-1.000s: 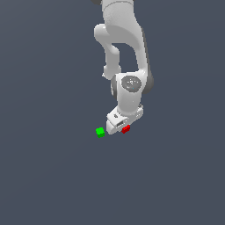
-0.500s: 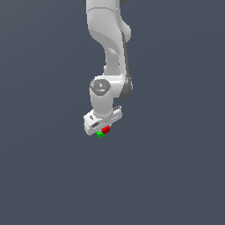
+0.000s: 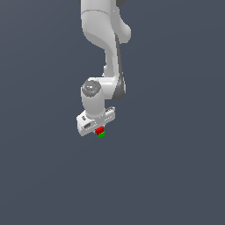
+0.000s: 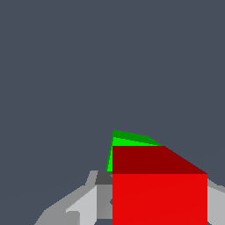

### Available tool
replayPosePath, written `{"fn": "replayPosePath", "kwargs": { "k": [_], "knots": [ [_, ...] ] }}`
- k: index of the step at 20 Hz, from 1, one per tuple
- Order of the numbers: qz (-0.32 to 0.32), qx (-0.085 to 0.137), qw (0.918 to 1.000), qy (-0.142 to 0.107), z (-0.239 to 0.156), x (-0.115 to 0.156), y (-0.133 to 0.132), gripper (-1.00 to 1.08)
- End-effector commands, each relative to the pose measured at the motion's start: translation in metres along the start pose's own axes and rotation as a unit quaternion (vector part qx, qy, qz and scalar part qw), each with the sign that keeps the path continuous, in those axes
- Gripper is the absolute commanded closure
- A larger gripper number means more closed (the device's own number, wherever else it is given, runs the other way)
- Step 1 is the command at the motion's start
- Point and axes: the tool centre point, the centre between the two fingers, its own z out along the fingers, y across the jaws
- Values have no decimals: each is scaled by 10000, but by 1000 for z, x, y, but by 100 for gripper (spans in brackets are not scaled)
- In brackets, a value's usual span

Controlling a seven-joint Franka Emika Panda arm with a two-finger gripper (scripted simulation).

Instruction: Stack the red cube on top of the green cube.

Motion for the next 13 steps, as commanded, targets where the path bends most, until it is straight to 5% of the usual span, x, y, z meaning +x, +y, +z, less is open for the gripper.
{"fn": "replayPosePath", "kwargs": {
  "k": [1,3,4,13],
  "knots": [
    [-10,-2,10000,5,-1,2,-2,108],
    [-10,-2,10000,5,-1,3,-3,108],
    [-10,-2,10000,5,-1,3,-3,-92],
    [-10,-2,10000,5,-1,3,-3,-92]
  ]
}}
